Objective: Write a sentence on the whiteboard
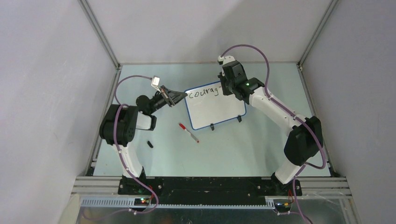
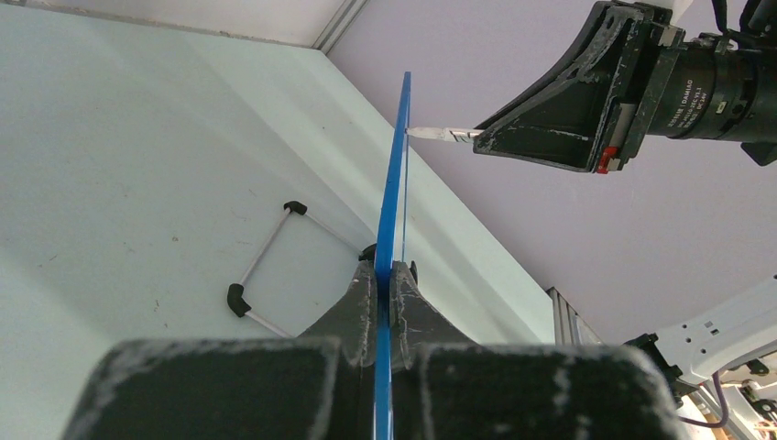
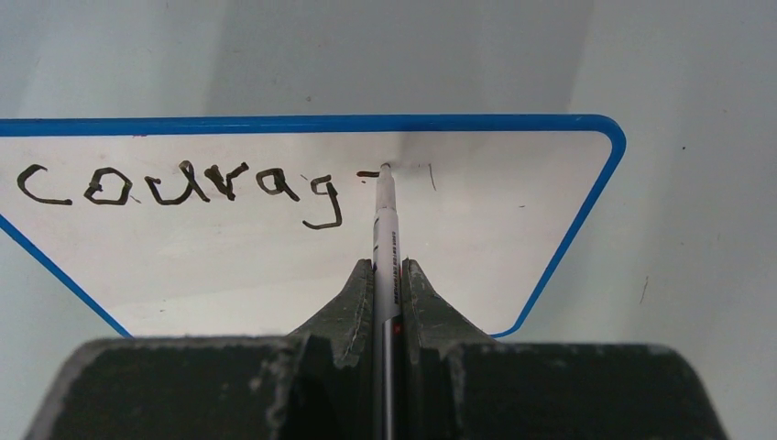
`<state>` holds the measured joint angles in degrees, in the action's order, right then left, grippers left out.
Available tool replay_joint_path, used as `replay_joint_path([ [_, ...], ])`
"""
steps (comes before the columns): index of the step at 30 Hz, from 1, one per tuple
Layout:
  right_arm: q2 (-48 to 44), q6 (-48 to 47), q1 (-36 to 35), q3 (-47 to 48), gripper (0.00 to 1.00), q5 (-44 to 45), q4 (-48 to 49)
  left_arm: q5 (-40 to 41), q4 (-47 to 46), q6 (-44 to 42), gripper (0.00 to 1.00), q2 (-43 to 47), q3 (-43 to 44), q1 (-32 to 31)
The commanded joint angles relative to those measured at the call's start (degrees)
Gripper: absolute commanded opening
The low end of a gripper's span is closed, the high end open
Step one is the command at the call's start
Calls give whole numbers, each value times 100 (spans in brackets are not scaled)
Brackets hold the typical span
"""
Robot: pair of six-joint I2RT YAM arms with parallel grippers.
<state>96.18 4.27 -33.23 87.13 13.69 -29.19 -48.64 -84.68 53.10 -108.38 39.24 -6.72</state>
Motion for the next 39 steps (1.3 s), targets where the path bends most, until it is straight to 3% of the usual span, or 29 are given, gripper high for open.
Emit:
replay_joint_path([
  [1,74,-32,25,312,0,57,98,-50,-312,25,0,45,171,25],
  [39,4,-219,-185,64,0,-2,148,-50,-312,-10,0,77,145,28],
])
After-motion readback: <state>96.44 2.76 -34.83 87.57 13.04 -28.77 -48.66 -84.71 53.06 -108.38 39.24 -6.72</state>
